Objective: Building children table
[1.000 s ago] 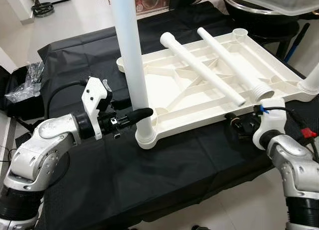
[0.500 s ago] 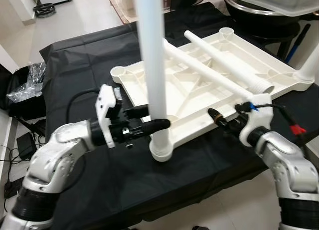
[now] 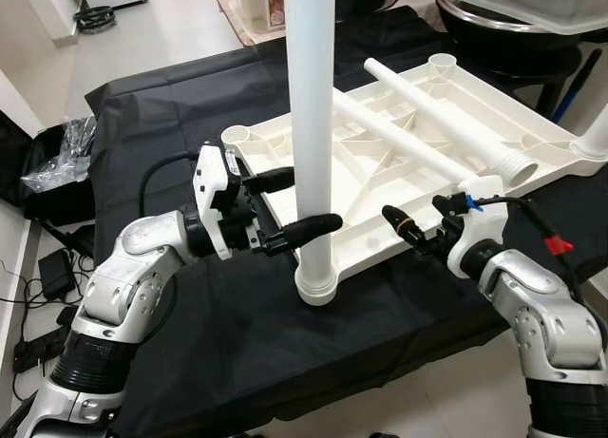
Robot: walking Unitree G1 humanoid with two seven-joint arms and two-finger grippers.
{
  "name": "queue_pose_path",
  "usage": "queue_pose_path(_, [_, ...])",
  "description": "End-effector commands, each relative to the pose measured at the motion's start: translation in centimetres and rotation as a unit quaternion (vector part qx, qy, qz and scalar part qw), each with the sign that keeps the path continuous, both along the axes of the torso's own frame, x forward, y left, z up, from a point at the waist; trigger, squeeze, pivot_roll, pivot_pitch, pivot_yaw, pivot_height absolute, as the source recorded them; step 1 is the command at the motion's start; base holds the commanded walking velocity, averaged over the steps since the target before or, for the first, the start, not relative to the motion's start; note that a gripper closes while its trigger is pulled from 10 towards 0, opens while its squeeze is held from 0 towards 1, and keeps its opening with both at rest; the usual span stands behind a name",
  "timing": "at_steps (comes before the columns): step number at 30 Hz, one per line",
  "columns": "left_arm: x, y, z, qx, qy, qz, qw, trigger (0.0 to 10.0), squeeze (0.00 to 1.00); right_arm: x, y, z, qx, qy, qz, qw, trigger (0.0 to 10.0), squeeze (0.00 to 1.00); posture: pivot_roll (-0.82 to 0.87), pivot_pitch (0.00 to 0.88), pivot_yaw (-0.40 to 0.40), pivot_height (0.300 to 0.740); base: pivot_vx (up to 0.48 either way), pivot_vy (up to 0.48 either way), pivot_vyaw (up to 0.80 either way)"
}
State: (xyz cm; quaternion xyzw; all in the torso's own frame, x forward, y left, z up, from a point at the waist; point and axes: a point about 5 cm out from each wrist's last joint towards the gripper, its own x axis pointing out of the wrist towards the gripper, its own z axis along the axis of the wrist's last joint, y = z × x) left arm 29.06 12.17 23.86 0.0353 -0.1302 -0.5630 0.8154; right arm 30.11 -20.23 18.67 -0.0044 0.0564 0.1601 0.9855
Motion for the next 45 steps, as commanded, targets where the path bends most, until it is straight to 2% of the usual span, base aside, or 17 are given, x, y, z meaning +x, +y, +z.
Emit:
queue_pose_path(1, [0.0,0.9,-0.6,0.018,0.000,0.018,1.000,10.0,1.00,-0.3,0.3,-0.1,0.004,0.005,0.009,1.000,10.0,0.00,-0.05,0.188,0.057,0.740,0.000,0.000,0.00])
queue_pose_path(5, [-0.2,1.3,-0.9,0.026,0.002,0.020,0.999,10.0,1.00,-0.2,0.3,0.0,0.003,0.002,0.015,1.000,10.0,0.00,-0.04,0.184,0.053,0.740,0.000,0.000,0.00])
queue_pose_path(10, [-1.2,3.2,-1.0,0.037,0.016,0.017,0.999,10.0,1.00,-0.5,1.0,1.9,0.029,-0.027,0.113,0.993,10.0,0.00,-0.04,0.184,0.052,0.740,0.000,0.000,0.00])
queue_pose_path(12, [-3.1,6.0,-0.9,0.049,0.037,0.015,0.998,10.0,1.00,-1.3,2.0,4.3,0.009,-0.044,0.277,0.960,10.0,0.00,-0.02,0.183,0.040,0.740,0.000,0.000,0.00])
queue_pose_path(13, [-3.1,6.0,-0.9,0.049,0.037,0.015,0.998,10.0,1.00,-1.3,2.0,4.3,0.009,-0.044,0.277,0.960,10.0,0.00,-0.02,0.183,0.040,0.740,0.000,0.000,0.00])
queue_pose_path(15, [-4.1,7.6,-0.7,0.059,0.041,0.036,0.997,10.0,1.00,-1.4,2.1,5.3,-0.020,-0.043,0.347,0.937,10.0,0.00,-0.01,0.186,0.032,0.740,0.000,0.000,0.00])
queue_pose_path(20, [-4.7,9.5,-1.1,0.074,0.043,0.102,0.991,10.0,1.00,-0.9,1.8,6.0,-0.080,-0.033,0.402,0.912,10.0,0.00,0.02,0.193,0.015,0.740,0.000,0.000,0.00])
queue_pose_path(21, [-5.1,10.0,-1.4,0.081,0.035,0.148,0.985,10.0,1.00,-0.8,1.9,6.2,-0.107,-0.024,0.441,0.891,10.0,0.00,0.02,0.193,0.007,0.740,0.000,0.000,0.00])
queue_pose_path(22, [-5.1,10.1,-1.4,0.082,0.029,0.163,0.983,10.0,1.00,-0.8,2.1,6.3,-0.108,-0.022,0.451,0.886,10.0,0.00,0.02,0.193,0.005,0.740,0.000,0.000,0.00])
queue_pose_path(26, [-5.1,10.1,-1.4,0.083,0.025,0.173,0.981,10.0,1.00,-0.8,2.1,6.4,-0.108,-0.021,0.457,0.883,10.0,0.00,0.02,0.193,0.005,0.740,0.000,0.000,0.00])
queue_pose_path(27, [-5.7,9.6,-1.3,0.077,0.033,0.161,0.983,10.0,0.00,-0.5,3.1,6.3,-0.108,-0.024,0.468,0.877,10.0,0.00,0.03,0.194,-0.010,0.740,0.000,0.000,0.00])
queue_pose_path(31, [-7.8,8.1,-1.2,0.074,0.054,0.109,0.990,10.0,0.00,0.3,5.7,5.9,-0.102,-0.034,0.495,0.862,10.0,0.00,0.03,0.195,-0.020,0.740,0.000,0.000,0.00])
queue_pose_path(38, [-9.0,7.8,-0.5,0.060,0.055,0.087,0.993,10.0,0.00,0.8,7.2,5.3,-0.109,-0.041,0.510,0.852,10.0,0.00,0.03,0.196,-0.024,0.740,0.000,0.000,0.00])
queue_pose_path(39, [-9.1,7.8,-0.2,0.058,0.051,0.085,0.993,10.0,0.00,1.2,7.4,5.2,-0.111,-0.048,0.498,0.859,2.8,0.00,0.03,0.197,-0.025,0.740,0.000,0.000,0.00])
queue_pose_path(41, [-9.1,7.8,0.0,0.056,0.048,0.084,0.994,10.0,0.00,1.4,7.5,5.2,-0.113,-0.054,0.489,0.863,2.8,0.00,0.03,0.197,-0.025,0.740,0.000,0.000,0.00])
queue_pose_path(42, [-9.1,7.9,0.1,0.057,0.046,0.085,0.994,10.0,0.00,1.6,7.6,5.2,-0.116,-0.058,0.477,0.869,0.0,0.00,0.03,0.197,-0.026,0.740,0.000,0.000,0.00])
queue_pose_path(45, [-9.2,8.0,0.1,0.058,0.045,0.088,0.993,10.0,0.00,1.8,7.7,5.2,-0.120,-0.064,0.463,0.876,0.0,0.00,0.03,0.197,-0.026,0.740,0.000,0.000,0.00])
